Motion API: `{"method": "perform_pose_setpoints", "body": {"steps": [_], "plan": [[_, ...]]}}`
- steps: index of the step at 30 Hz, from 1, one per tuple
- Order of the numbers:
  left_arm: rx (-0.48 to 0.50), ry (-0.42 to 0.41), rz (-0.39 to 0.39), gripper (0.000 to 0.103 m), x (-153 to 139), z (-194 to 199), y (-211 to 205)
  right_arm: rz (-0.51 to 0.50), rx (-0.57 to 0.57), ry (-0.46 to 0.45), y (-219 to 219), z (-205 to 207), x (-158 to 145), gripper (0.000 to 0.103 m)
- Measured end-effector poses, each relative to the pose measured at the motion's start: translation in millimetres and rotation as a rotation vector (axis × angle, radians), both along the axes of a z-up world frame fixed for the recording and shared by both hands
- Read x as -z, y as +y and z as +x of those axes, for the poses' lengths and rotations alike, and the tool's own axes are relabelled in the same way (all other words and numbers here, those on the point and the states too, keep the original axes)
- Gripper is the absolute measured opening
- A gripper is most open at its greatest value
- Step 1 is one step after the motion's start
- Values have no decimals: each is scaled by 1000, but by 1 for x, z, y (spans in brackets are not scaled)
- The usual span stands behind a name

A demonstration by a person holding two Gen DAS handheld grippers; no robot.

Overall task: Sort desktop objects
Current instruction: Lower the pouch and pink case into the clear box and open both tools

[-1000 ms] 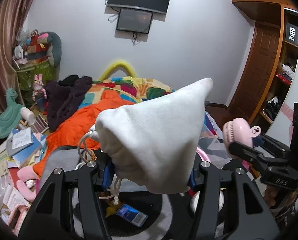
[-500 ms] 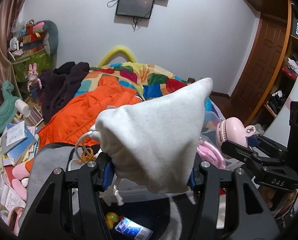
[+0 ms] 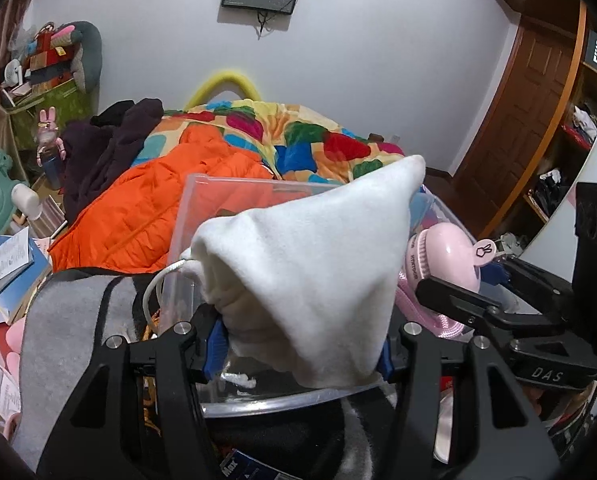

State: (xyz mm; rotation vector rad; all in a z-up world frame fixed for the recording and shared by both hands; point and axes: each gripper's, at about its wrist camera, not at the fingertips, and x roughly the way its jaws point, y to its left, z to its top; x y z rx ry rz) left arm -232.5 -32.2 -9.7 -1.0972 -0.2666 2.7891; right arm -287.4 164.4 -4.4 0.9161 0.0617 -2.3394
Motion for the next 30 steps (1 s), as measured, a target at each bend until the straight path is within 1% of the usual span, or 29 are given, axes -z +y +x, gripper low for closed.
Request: {"method": "perform_pose_setpoints", "body": {"steps": [5,9,13,19,23,28,30], "plan": [[4,3,-22,59,0,1,3,42,1,20,-9,1,2,61],[5,-1,-59,61,1,1,8,87,-6,37,-16,3,5,60],[5,3,-70,63,1,3,8,84,-9,31,-16,5,6,61],[17,1,-49,66,-1,3,5,77,-8,26,-15,5,5,61],[36,0,-14,73,-4,5,4,52,-2,46,-9,11,-1,61],[40,-1,-17,73,-6,9,6,50,1,79,-5,21,-12,61],[40,2,-2,73,-9,12,4,52,5,97,-1,28,-17,61]]}}
